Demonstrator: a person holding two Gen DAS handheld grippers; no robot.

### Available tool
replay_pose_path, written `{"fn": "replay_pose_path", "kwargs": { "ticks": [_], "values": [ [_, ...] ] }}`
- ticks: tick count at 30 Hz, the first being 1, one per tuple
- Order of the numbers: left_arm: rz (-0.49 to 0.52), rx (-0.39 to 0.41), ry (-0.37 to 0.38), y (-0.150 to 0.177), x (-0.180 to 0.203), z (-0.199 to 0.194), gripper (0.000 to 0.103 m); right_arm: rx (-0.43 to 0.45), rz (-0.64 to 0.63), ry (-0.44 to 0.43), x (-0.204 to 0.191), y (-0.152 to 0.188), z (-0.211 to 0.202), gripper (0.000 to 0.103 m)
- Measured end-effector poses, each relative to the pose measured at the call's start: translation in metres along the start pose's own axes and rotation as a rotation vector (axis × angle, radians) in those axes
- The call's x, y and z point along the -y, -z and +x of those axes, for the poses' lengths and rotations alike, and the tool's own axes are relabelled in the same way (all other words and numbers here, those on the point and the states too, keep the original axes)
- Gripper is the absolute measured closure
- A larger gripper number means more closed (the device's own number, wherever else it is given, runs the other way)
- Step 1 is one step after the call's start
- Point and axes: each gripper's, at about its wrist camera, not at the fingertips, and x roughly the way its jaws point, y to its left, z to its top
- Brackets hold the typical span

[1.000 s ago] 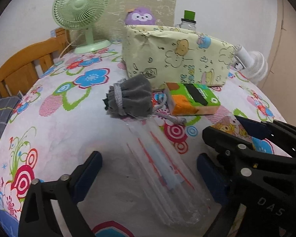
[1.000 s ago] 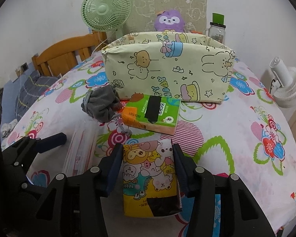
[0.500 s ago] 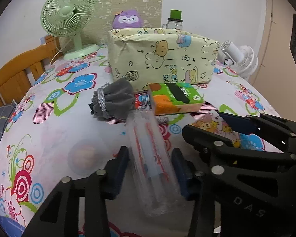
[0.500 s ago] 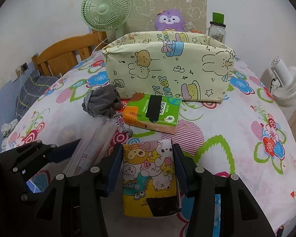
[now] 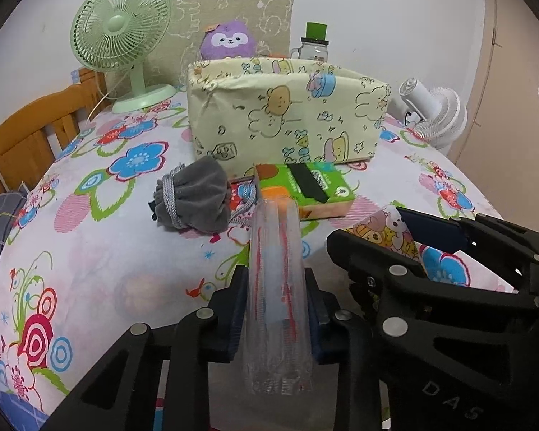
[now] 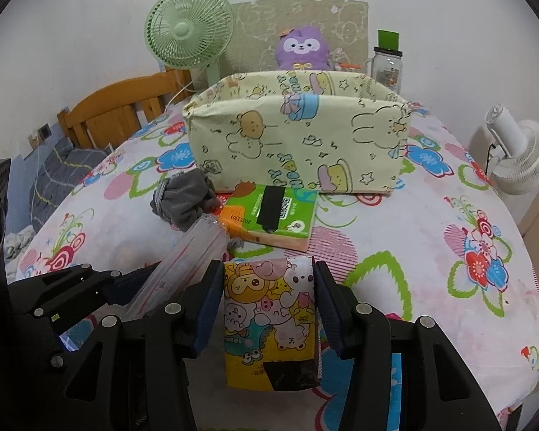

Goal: Organize soft objects
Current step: 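Grasp the clear straw bag with the left gripper while the right grasps the cartoon tissue packet, then lift the straw bag and tissue packet with both grippers toward the fabric box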

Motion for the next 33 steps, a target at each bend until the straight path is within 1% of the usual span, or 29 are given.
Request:
{"fn": "replay_pose_path", "kwargs": {
  "ticks": [13, 23, 27, 33],
  "values": [
    [0.040, 0.047, 0.016, -0.021, 0.020, -0.009, 0.075, 0.053, 0.022, 0.037, 0.012, -0.014, -0.018, 0.049],
    [0.057, 0.063, 0.006, -0.033, 0.029, -0.010, 0.075, 0.070, 0.028, 0.077, 0.020, -0.023, -0.025, 0.049],
    [0.057, 0.070, 0.019, -0.039, 0.031, -0.010, 0.075, 0.076, 0.038, 0.087, 0.023, -0.028, -0.026, 0.049],
    [0.065, 0.087, 0.020, -0.047, 0.035, -0.011, 0.075, 0.091, 0.044, 0.109, 0.025, -0.035, -0.031, 0.049]
  ]
}}
